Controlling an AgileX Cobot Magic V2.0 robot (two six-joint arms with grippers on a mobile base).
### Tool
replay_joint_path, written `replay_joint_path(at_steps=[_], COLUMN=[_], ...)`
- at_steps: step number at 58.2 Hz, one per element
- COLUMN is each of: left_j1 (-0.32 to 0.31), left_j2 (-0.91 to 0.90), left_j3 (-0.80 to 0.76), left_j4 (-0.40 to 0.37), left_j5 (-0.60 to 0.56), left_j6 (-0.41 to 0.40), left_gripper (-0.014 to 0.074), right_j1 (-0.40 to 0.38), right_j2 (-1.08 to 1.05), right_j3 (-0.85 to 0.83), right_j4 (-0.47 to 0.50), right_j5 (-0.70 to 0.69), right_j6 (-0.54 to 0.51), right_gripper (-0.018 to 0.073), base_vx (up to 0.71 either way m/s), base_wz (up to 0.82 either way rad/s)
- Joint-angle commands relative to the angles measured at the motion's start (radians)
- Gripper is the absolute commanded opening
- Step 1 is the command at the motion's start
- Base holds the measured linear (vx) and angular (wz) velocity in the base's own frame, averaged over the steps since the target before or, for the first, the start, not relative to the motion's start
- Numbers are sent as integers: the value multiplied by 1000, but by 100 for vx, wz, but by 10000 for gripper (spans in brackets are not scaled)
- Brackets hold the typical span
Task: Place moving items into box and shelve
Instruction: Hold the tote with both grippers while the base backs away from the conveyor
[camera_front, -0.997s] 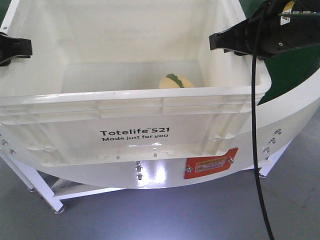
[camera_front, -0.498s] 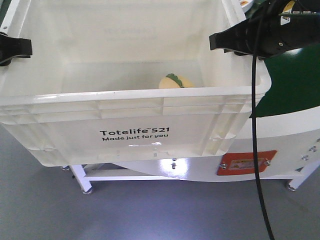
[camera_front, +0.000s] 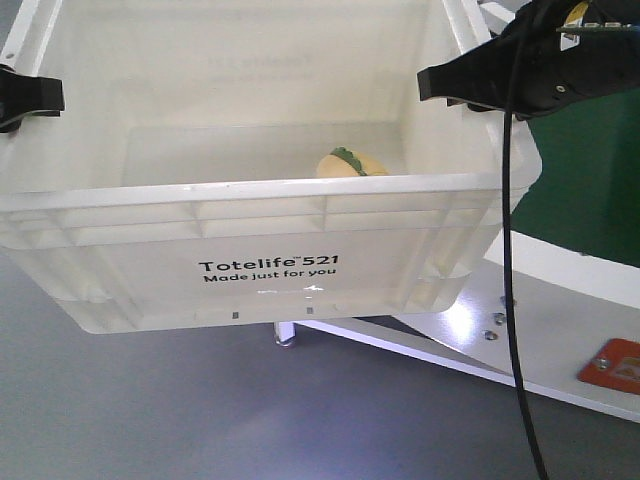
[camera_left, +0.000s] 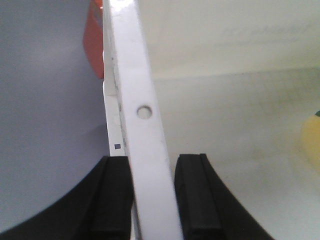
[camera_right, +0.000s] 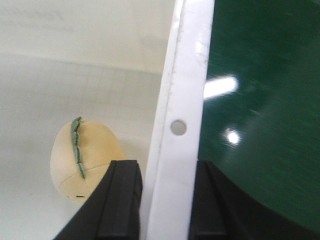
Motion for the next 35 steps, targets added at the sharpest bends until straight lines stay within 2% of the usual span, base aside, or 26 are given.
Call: replay_joint_path(at_steps=[1,35], left_j1=[-4,-4], left_j2=[-38,-38], left_j3=[-43,-43], left_j4=[21,21], left_j5=[-159,-159], left_j6=[31,31], left_gripper=[56,56], right_j1=[-8,-8], right_j2=[-51,-51], right_j3=[-46,-46], right_j4=[-63,-63], right_j5=[-120,-120], right_j6=[-14,-14], right_gripper=[110,110], base_vx=[-8,-5], base_wz=[66,69])
